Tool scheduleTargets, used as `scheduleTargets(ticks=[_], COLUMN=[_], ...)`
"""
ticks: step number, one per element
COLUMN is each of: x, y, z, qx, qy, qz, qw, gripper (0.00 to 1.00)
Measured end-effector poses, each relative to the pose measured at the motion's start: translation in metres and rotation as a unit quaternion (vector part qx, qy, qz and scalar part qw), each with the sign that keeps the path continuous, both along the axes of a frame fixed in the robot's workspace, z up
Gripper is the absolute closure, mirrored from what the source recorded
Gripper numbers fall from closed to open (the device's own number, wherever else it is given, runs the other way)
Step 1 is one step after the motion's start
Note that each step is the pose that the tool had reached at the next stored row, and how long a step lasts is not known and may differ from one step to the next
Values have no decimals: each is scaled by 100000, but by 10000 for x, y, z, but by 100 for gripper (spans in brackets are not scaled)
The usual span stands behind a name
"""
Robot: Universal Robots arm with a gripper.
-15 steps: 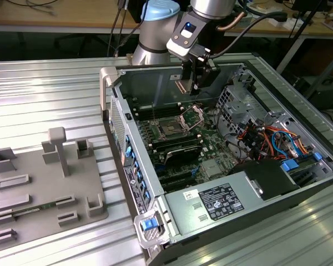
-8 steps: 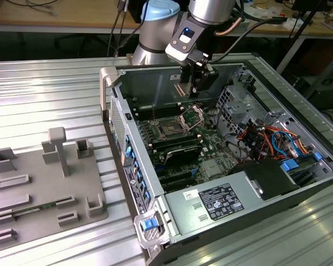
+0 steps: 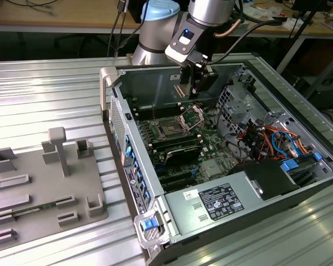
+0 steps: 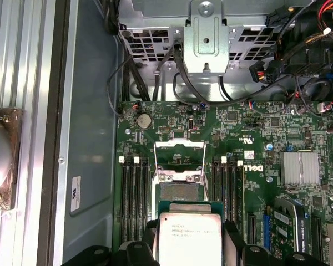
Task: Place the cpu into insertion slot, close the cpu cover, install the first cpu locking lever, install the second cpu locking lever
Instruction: 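Place the cpu into insertion slot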
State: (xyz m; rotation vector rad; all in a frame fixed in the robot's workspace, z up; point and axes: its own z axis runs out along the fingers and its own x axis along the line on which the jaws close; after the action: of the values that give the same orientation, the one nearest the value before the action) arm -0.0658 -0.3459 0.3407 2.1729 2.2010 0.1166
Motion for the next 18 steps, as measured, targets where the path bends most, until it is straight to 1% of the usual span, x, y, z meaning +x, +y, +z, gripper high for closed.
scheduleTargets(ticks=[7,9,13,15,16,18], x=[0,0,0,0,0,0], y=[0,0,10,18,28,41], z=[-2,-14,-73,-114,-153,-200], qx=[7,5,0,7,0,-4], qy=[-4,-1,-1,-3,6,13], qz=[0,3,-4,-5,-2,-2], qw=[100000,100000,100000,100000,100000,100000], gripper=[45,45,45,45,45,45])
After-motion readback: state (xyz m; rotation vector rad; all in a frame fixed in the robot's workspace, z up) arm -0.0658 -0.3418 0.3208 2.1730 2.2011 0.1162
